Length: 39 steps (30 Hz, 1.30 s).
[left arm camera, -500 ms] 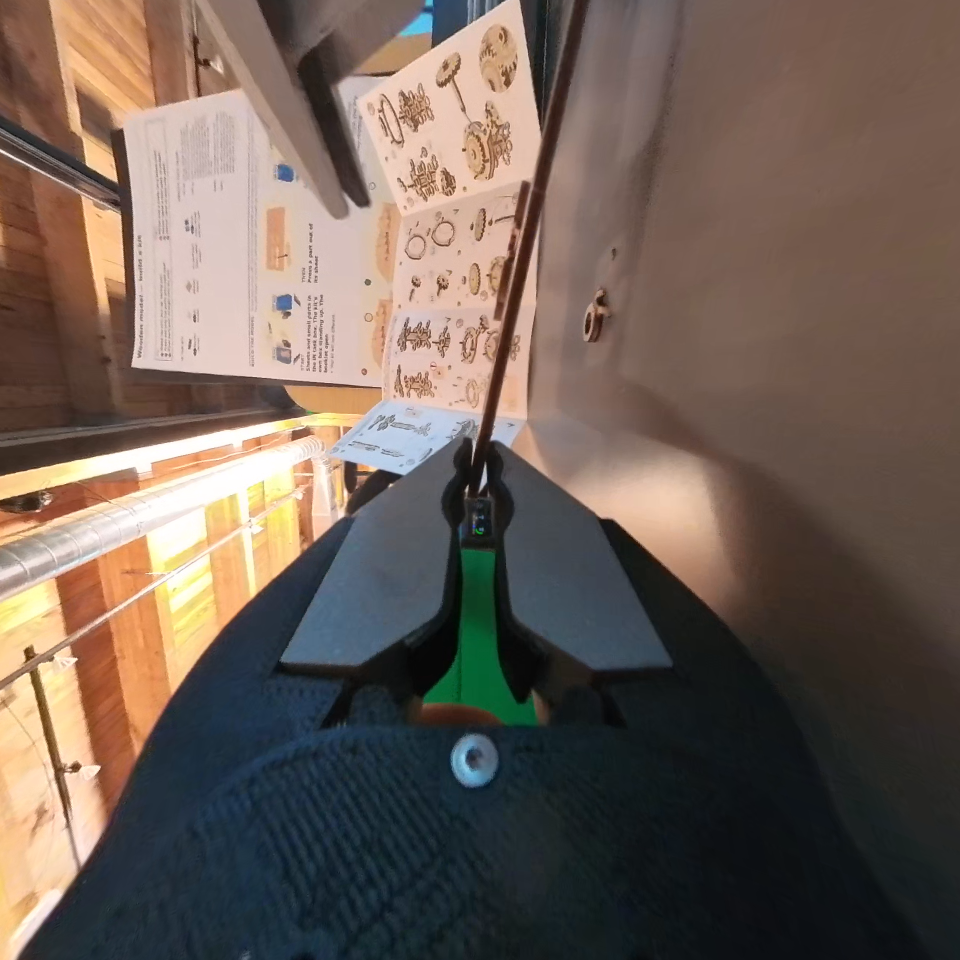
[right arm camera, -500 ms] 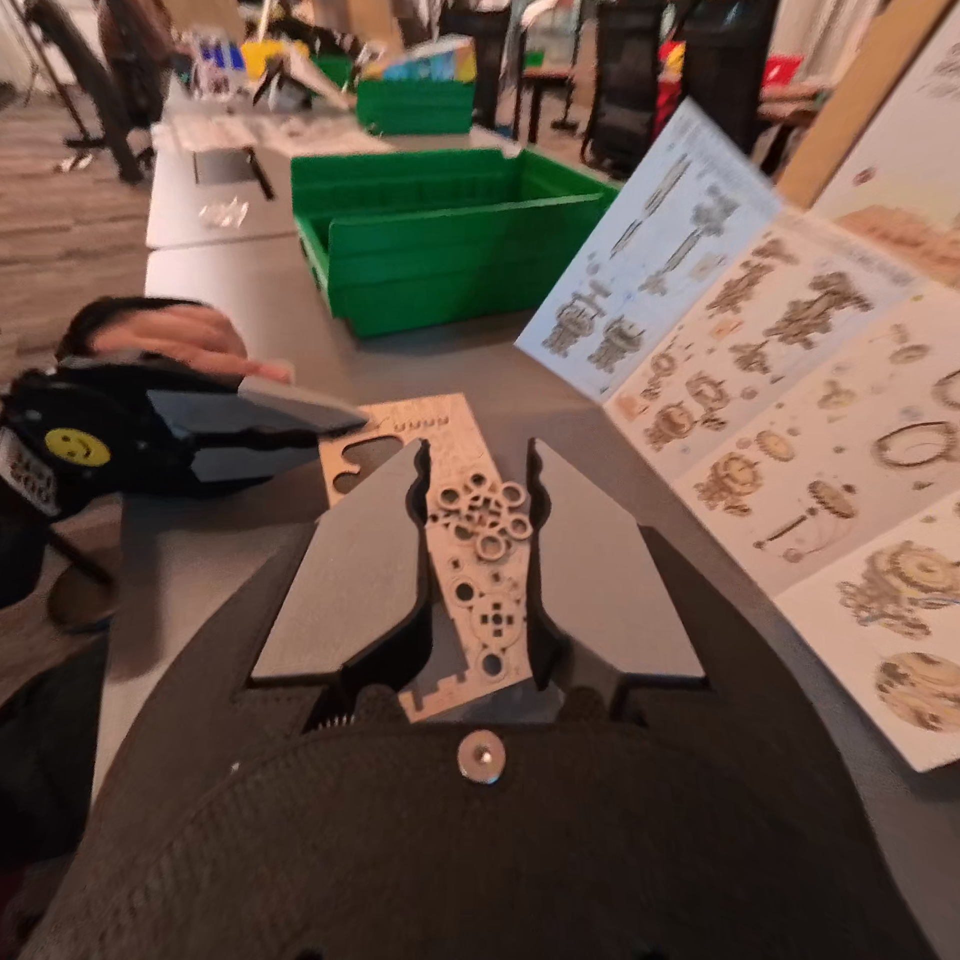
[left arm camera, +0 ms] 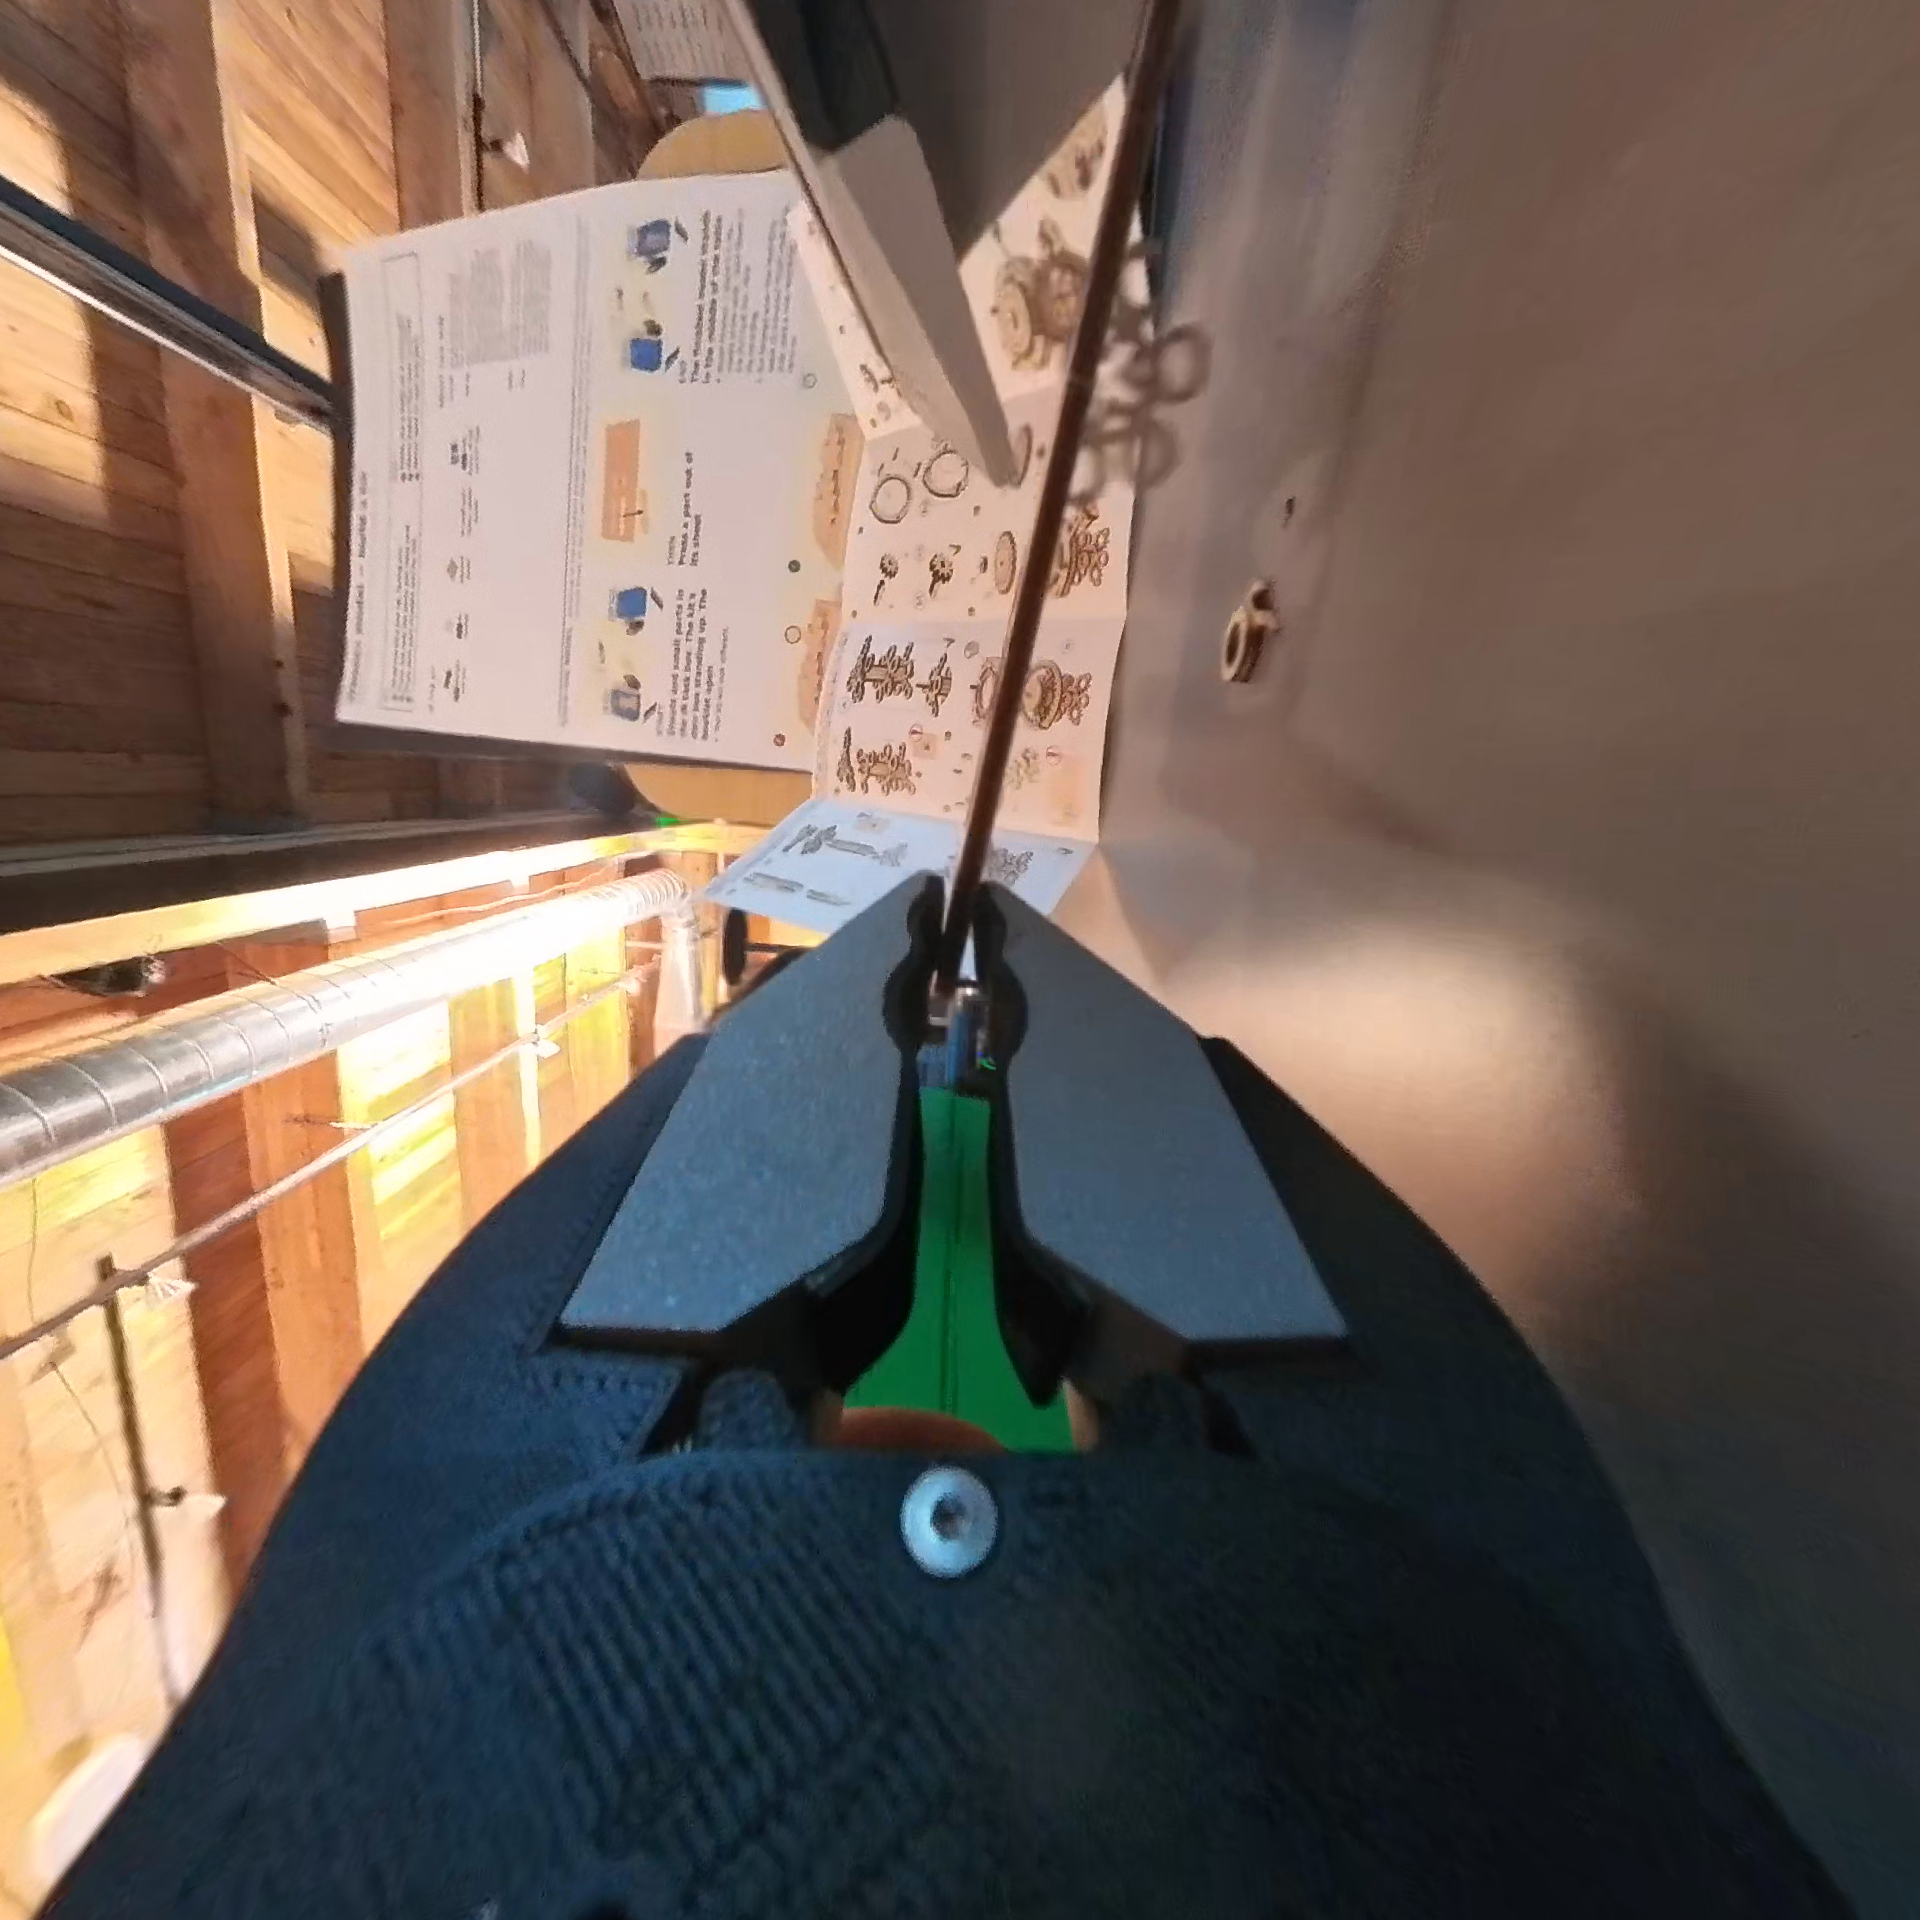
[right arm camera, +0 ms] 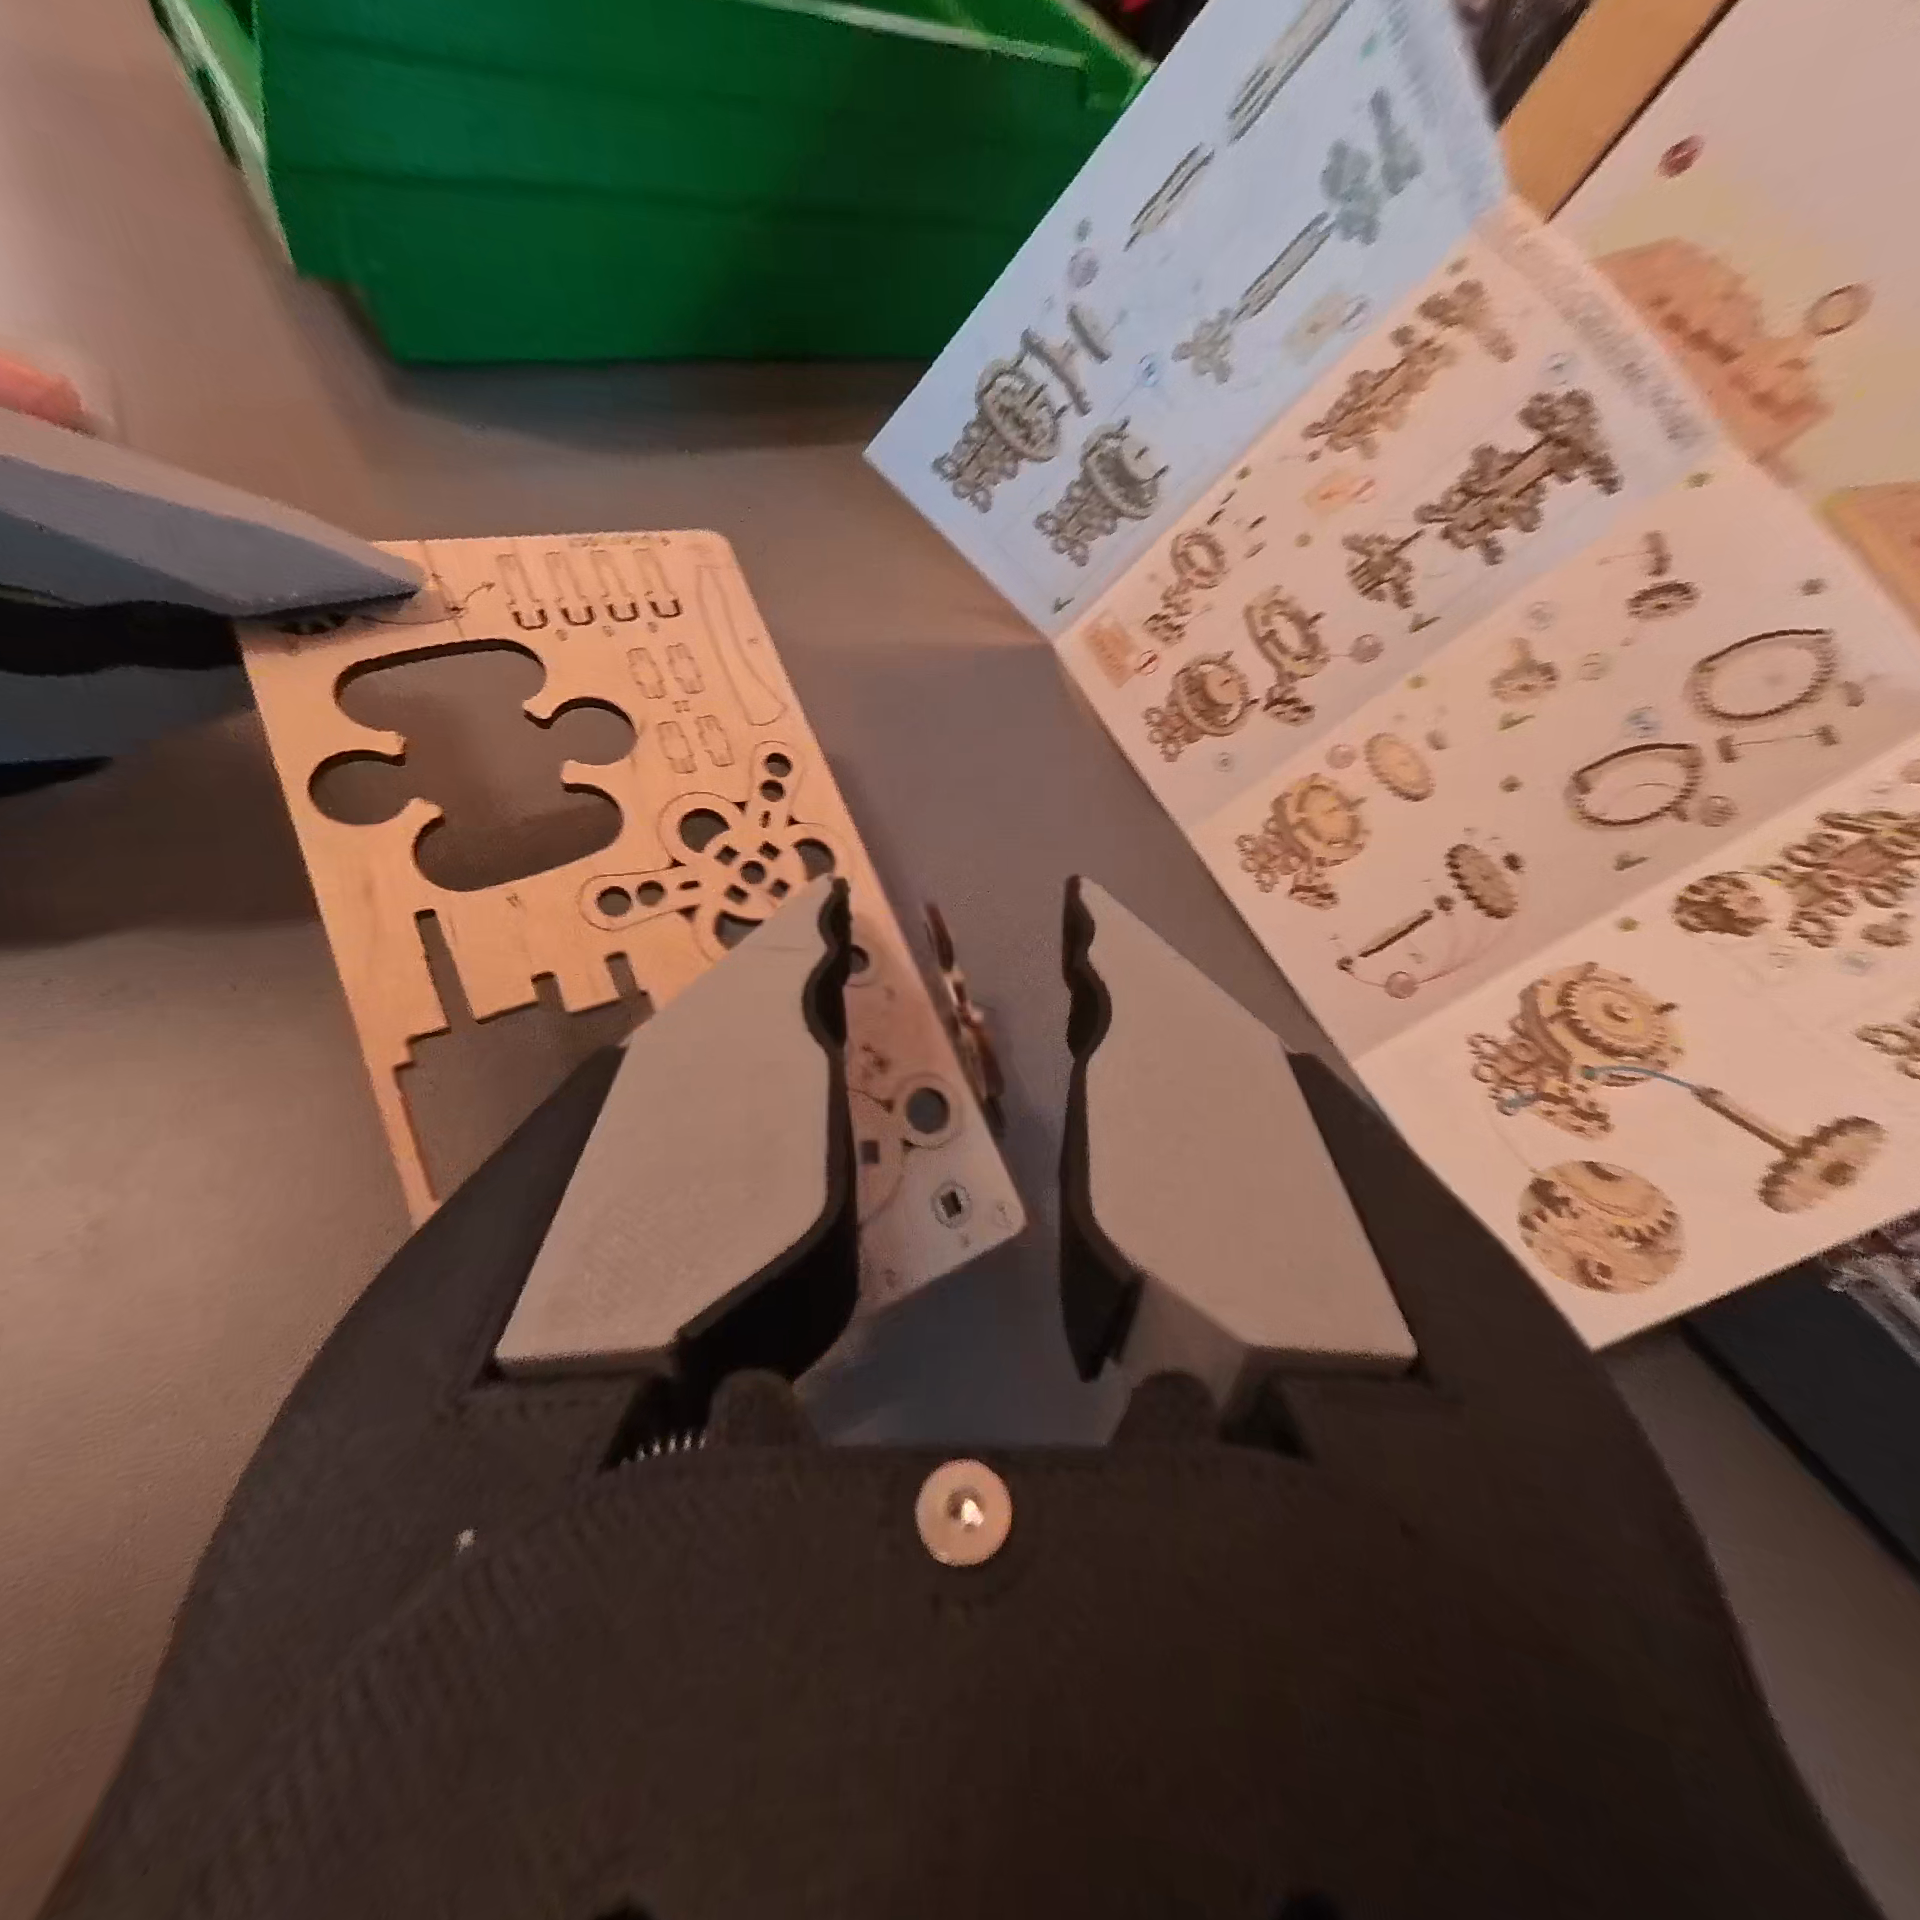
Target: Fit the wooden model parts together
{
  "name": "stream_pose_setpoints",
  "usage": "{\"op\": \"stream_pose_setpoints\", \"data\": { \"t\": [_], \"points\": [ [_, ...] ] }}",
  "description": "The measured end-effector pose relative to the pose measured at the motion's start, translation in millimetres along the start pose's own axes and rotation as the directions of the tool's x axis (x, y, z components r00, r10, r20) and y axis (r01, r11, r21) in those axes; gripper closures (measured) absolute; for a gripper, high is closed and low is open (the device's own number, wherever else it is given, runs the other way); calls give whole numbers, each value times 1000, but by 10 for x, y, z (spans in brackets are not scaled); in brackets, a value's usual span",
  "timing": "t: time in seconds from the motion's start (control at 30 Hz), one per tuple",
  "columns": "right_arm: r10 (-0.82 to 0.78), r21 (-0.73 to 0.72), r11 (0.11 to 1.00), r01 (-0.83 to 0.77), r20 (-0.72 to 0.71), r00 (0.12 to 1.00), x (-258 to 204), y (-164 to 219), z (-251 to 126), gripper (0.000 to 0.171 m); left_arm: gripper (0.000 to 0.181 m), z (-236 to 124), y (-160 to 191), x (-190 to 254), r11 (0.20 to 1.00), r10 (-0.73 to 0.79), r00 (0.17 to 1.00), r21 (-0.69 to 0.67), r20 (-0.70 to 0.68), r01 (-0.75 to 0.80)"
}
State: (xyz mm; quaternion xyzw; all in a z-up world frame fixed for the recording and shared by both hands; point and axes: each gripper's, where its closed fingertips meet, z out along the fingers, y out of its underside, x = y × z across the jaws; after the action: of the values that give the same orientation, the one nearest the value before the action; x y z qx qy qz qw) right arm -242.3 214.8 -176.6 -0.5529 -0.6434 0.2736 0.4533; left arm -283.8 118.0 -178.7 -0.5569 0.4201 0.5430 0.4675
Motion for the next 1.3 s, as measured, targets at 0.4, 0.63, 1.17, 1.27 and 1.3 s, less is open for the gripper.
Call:
{"op": "stream_pose_setpoints", "data": {
  "t": [0.4, 0.63, 1.17, 1.27, 1.3],
  "points": [
    [125, 98, 988, -121, -40, 991, 257, -109, -135, 134, 178, -265, 483, -62, 993, -22, 976, -118, -215, -4],
    [128, 105, 987, -124, -32, 991, 255, -105, -135, 134, 178, -401, 654, -283, 983, 2, 973, -180, -231, -45],
    [94, 105, 990, -93, -7, 996, 144, -107, -107, 134, 176, -648, 1031, -51, 955, -104, 927, -296, -360, -7],
    [90, 107, 990, -90, -2, 996, 127, -111, -104, 134, 169, -684, 975, 55, 953, -192, 892, -295, -410, 69],
    [88, 105, 991, -88, -1, 996, 120, -110, -102, 134, 166, -692, 971, 79, 951, -207, 885, -300, -418, 81]
  ]
}}
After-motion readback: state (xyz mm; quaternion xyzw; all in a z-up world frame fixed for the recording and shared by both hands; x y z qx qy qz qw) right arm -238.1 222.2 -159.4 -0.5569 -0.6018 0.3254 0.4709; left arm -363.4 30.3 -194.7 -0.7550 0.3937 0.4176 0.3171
